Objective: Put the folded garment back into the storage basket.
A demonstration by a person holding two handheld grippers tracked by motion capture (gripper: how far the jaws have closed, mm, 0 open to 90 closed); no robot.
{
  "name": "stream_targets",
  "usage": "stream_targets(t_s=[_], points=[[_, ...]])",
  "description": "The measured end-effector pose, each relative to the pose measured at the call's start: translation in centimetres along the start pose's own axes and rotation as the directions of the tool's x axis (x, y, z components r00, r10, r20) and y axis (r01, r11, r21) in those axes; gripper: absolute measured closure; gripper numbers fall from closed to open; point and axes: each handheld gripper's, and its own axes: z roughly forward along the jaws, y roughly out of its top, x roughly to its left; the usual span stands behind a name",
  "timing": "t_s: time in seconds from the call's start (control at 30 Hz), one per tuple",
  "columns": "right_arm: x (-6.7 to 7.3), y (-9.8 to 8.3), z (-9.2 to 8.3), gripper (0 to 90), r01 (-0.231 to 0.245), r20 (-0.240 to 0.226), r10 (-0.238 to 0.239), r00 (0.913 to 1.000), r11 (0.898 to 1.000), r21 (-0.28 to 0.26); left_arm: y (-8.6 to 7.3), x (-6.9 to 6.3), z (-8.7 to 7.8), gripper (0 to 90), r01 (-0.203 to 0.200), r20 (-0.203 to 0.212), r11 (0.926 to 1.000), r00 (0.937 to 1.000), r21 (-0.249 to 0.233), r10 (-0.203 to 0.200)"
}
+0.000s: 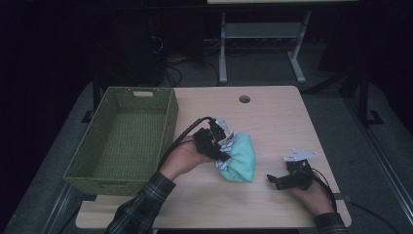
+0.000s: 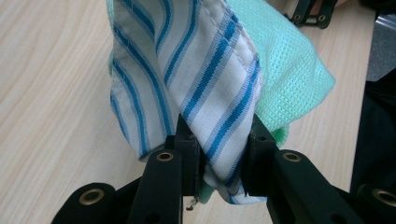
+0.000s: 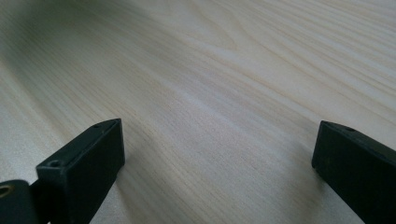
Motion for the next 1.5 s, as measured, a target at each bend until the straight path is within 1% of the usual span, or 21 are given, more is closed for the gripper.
stream_targets(t_s=[0.07,0.17,0.2,0.33,0.37,0.5,0.67,0.8,0.87,0.93,1.0,1.23,1.3,1.5], points=[[0.0,0.0,0.0,2.0,0.001,0.0,-0.001,1.0,1.0,0.0,0.1,0.0,-0.5,71.9,-0.002,-0.01,1.0,0.9999,0.003,0.002],[0.0,0.0,0.0,2.0,0.001,0.0,-0.001,1.0,1.0,0.0,0.3,0.2,-1.3,71.8,-0.008,-0.02,1.0,0.9998,-0.005,0.008],[0.0,0.0,0.0,2.0,0.001,0.0,-0.001,1.0,1.0,0.0,0.3,0.1,-1.4,71.8,0.0,-0.024,1.0,0.9997,-0.009,-0.001],[0.0,0.0,0.0,2.0,0.001,0.0,-0.001,1.0,1.0,0.0,0.4,0.3,-2.5,71.8,0.002,-0.044,0.9999,0.999,-0.016,-0.003],[0.0,0.0,0.0,2.0,0.0,0.0,0.0,1.0,1.0,0.0,0.4,0.4,-2.9,71.8,-0.005,-0.053,0.9999,0.9986,-0.015,0.005],[0.0,0.0,0.0,2.0,0.002,0.001,-0.002,1.0,1.0,0.0,0.3,0.7,-4.2,71.8,0.001,-0.074,0.9997,0.9972,-0.022,-0.002],[0.0,0.0,0.0,2.0,-0.001,-0.001,0.001,1.0,1.0,-0.001,0.0,1.0,-5.8,71.9,0.01,-0.105,0.9993,0.9944,-0.036,-0.014],[0.0,0.0,0.0,2.0,-0.001,-0.001,0.001,1.0,1.0,-0.001,-0.4,1.5,-7.1,71.8,0.012,-0.128,0.9993,0.9916,-0.035,-0.017],[0.0,0.0,0.0,2.0,-0.001,-0.001,0.001,1.0,1.0,-0.001,-0.7,1.6,-7.6,71.8,0.019,-0.136,0.9992,0.9905,-0.035,-0.024],[0.0,0.0,0.0,2.0,0.001,0.0,-0.001,1.0,1.0,0.0,-1.0,1.8,-8.2,71.8,0.035,-0.138,0.9982,0.9895,-0.049,-0.041],[0.0,0.0,0.0,2.0,0.001,0.0,-0.001,1.0,1.0,0.0,-1.2,2.0,-8.8,71.8,0.036,-0.143,0.9982,0.9889,-0.049,-0.042],[0.0,0.0,0.0,2.0,0.001,0.0,-0.001,1.0,1.0,0.0,-2.2,2.7,-10.4,71.8,0.058,-0.175,0.9969,0.9823,-0.053,-0.067],[0.0,0.0,0.0,2.1,0.001,0.0,-0.001,1.0,1.0,0.0,-2.5,2.9,-10.8,71.7,0.07,-0.179,0.9958,0.9806,-0.059,-0.08],[0.0,0.0,0.0,2.0,0.001,0.0,-0.001,1.0,1.0,-0.001,-3.7,3.6,-11.9,71.8,0.102,-0.204,0.992,0.9721,-0.074,-0.116]])
